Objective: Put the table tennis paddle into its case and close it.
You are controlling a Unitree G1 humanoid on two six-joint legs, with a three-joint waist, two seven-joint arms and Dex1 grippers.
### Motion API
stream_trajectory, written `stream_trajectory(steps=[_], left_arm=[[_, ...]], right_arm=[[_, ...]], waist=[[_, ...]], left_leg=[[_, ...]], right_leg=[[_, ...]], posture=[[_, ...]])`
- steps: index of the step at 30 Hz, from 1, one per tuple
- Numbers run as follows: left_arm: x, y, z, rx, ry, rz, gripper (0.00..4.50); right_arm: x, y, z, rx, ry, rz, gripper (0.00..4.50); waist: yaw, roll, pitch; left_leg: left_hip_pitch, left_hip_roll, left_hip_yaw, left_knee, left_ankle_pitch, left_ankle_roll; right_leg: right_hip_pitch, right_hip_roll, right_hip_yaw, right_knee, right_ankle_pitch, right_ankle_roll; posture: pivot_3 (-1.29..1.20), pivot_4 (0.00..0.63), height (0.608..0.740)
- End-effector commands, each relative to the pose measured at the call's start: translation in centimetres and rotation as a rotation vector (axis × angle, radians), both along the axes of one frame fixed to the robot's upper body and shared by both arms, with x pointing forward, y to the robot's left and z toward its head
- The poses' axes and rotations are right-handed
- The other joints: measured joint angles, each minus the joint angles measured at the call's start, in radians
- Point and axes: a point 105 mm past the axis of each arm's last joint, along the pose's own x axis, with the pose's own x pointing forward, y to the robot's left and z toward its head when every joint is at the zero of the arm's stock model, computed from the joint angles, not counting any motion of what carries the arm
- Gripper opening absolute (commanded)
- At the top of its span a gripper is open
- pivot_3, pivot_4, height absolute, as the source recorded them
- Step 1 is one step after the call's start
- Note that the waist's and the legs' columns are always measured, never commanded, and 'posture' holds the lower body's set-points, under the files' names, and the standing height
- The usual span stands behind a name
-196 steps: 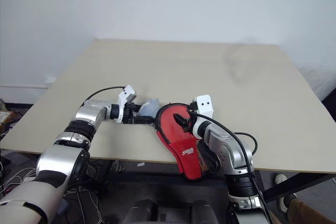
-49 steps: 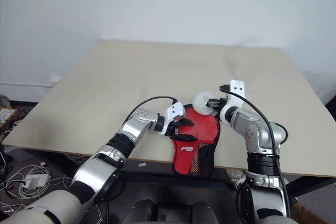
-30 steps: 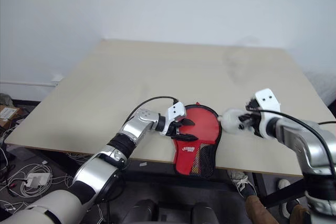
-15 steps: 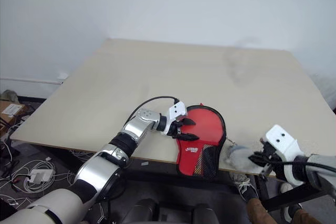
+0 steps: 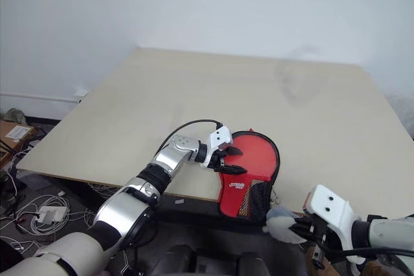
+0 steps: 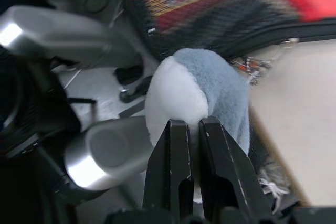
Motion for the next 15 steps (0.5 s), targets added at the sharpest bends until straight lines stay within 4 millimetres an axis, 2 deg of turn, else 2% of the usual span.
stream_trajectory(steps=[1,6,12,15], left_arm=[[-0.1,0.7,-1.3,0.061,0.029,0.014,3.58],[0.1,0.9,-1.3,0.061,0.029,0.025,3.58],[0.2,1.0,-1.3,0.060,0.026,0.039,3.58],[0.2,1.1,-1.4,0.061,0.027,0.040,3.58]], right_arm=[[-1.2,1.6,-0.2,0.009,0.016,0.112,0.03],[-3.5,3.0,-0.9,0.028,0.074,0.233,0.03],[-6.6,3.3,-1.8,0.000,0.160,0.369,0.03],[-7.6,4.3,-1.3,0.035,0.153,0.438,0.03]], waist=[[0.000,0.000,0.000],[0.000,-0.001,-0.001],[0.000,-0.002,-0.001],[0.000,-0.005,-0.003]], left_leg=[[0.000,0.000,0.000,0.000,-0.001,-0.001],[0.000,0.000,0.000,0.000,-0.001,-0.001],[0.000,0.000,0.000,0.001,-0.001,0.000],[0.000,0.000,0.000,0.001,-0.003,-0.003]], right_leg=[[0.000,0.000,0.000,0.000,0.000,0.000],[0.001,0.000,0.000,-0.001,0.000,0.000],[0.001,0.000,0.000,-0.001,0.000,0.000],[0.001,0.000,0.000,-0.001,0.000,0.000]], posture=[[0.00,0.000,0.740],[0.00,0.000,0.740],[0.00,0.000,0.740],[0.00,0.000,0.740]])
